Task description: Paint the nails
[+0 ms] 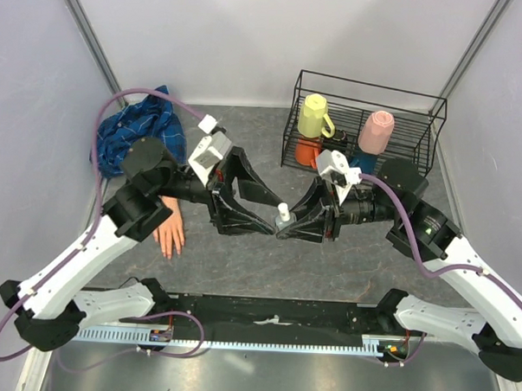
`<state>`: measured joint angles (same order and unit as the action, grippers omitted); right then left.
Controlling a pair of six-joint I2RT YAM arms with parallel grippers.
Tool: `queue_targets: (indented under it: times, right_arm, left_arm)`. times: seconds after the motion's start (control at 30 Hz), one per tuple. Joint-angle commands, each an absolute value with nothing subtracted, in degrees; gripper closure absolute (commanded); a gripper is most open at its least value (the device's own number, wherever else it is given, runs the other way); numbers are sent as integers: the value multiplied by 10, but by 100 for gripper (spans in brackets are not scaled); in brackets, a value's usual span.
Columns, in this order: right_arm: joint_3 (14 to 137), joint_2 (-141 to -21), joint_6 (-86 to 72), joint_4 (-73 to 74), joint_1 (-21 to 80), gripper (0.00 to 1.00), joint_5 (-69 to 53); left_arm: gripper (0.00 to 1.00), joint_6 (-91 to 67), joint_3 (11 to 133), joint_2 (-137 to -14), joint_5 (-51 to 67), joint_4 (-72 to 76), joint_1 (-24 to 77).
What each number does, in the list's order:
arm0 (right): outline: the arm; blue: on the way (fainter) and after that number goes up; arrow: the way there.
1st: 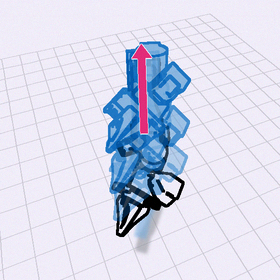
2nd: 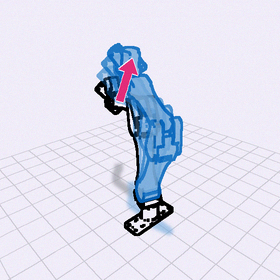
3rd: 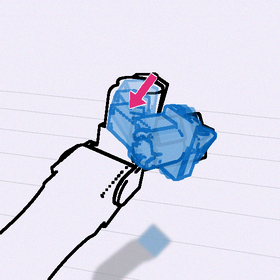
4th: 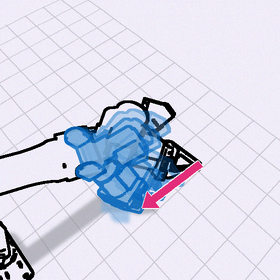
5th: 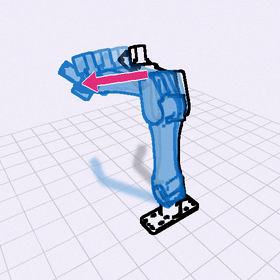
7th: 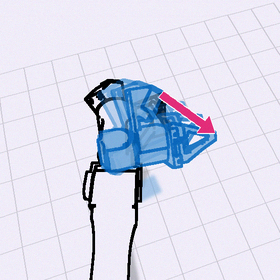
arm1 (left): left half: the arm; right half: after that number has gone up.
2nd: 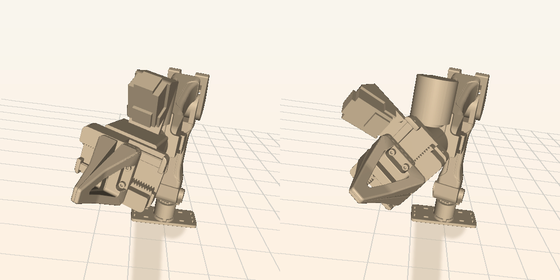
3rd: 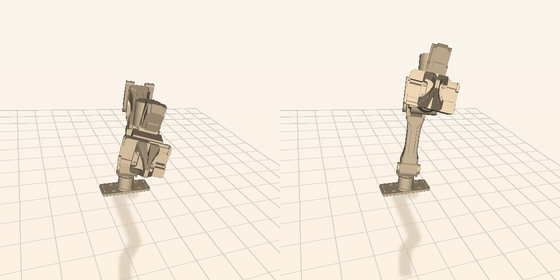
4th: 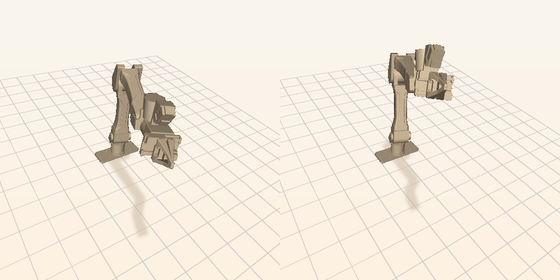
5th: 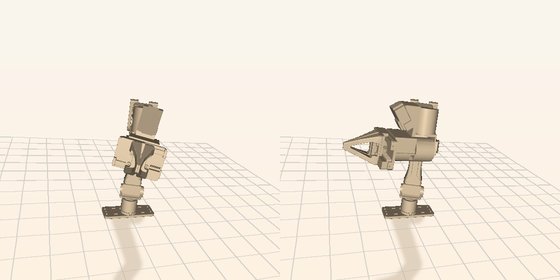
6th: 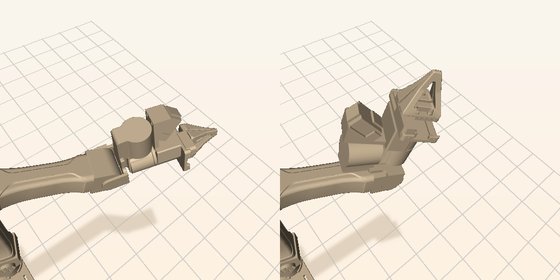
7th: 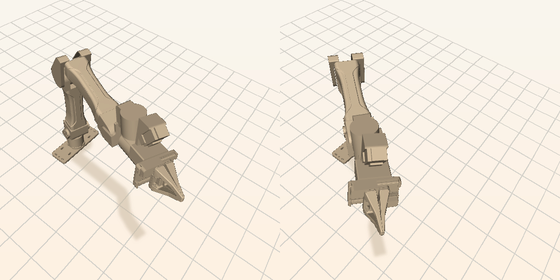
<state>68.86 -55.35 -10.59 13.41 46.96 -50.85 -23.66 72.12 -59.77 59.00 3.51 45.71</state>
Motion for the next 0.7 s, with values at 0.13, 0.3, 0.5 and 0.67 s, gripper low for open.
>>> queue_targets:
  times: [0.13,0.3,0.5,0.67]
  right_arm:
    - [773,-591,-15,249,466,100,-324]
    - [785,-610,-4,271,466,100,-299]
    - [786,-619,18,279,467,100,-289]
    - [785,-618,20,281,467,100,-281]
  left_arm:
    - [33,-172,816,-563,314,-198,462]
    - [39,-170,867,-608,251,-269,462]
    - [41,-157,900,-644,260,-301,463]
    - [42,-146,911,-664,260,-330,463]
